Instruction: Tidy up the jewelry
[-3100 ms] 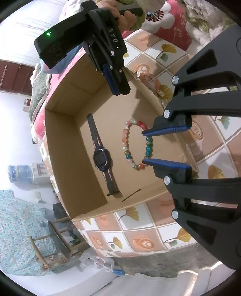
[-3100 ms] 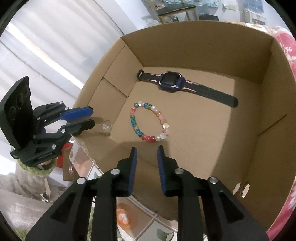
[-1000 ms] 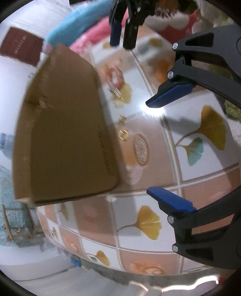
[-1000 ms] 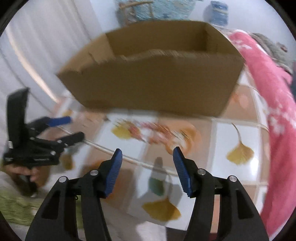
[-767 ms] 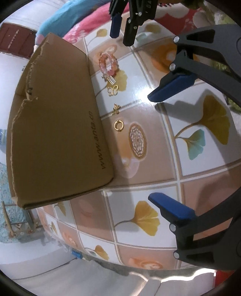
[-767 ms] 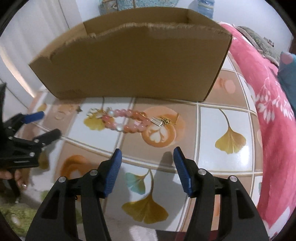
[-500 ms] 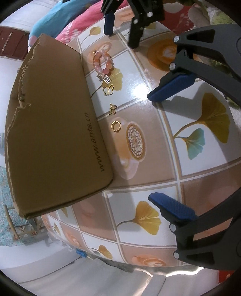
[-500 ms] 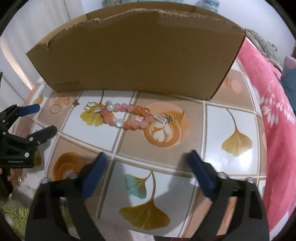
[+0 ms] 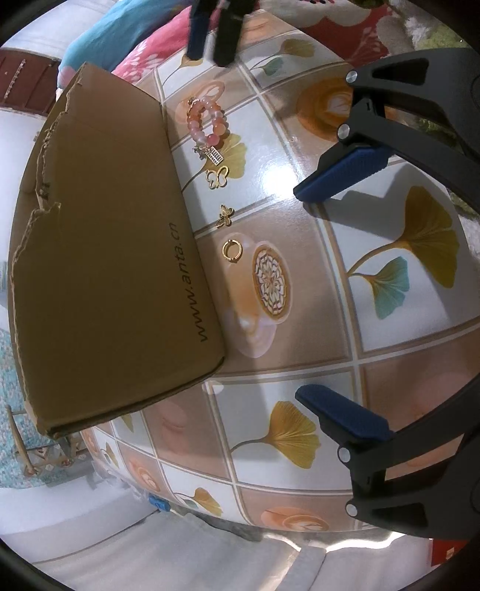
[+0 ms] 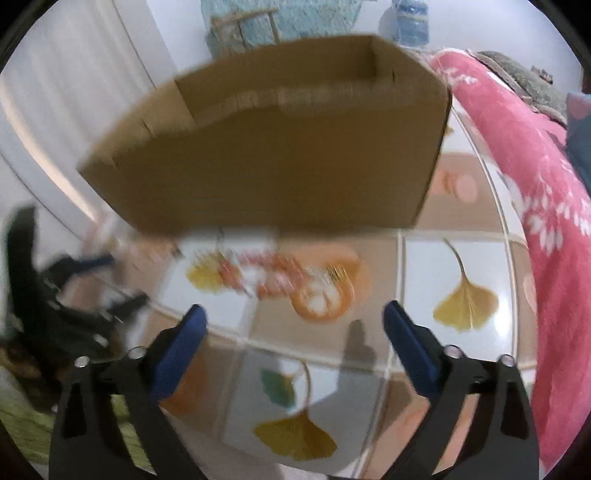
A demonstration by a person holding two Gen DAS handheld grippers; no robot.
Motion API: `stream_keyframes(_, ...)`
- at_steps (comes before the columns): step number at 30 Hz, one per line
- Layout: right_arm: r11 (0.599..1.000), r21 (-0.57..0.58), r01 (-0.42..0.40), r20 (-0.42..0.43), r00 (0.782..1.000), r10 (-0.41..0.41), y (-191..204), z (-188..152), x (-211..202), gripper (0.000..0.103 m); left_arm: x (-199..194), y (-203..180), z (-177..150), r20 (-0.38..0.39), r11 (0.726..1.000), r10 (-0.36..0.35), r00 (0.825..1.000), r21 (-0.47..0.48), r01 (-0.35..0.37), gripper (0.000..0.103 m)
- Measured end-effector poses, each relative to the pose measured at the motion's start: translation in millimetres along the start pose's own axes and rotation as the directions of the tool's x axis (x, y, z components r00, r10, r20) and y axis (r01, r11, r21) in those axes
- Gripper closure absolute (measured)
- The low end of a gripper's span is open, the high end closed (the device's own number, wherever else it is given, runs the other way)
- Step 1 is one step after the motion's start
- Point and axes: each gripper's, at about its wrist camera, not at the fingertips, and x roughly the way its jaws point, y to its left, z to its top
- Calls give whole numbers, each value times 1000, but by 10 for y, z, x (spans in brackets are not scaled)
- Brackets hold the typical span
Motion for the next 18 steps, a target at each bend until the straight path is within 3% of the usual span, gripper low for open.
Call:
stream_keyframes(1,1000,-1,-5,11,1000,5,-15,22,-25,21,2,1,-3,2,1000,-1,1000,3,1,7)
stream_keyframes(3,1000,-17,-9,11,1000,9,-4,90,8,37,-6,-2,-10,4,1000,-2,1000,4,2,7)
stream_keyframes(4,1000,-24,-4,4,1000,4,-19,127,51,40,-4,-1,-6,2,1000,-2,1000,5,2,7)
stream_keyframes(6,999,-37,3,-24,1000,-4,17,243,182,59,-3,8,-7,0,1000,-3,1000,5,3,7)
stream_keyframes(7,999,-41,10,-36,999,-12,74,293,243,61,-5,8,-7,0,1000,-4,1000,6,4,7)
stream_keyframes(9,998,-55,7,-54,998,-10,71,339,295,75,-6,14,-6,-1,1000,-4,1000,6,4,7)
stream_keyframes(18,980,-200,21,-118,992,-45,198,429,541,82,-14,29,-35,7,1000,-7,1000,10,7,7)
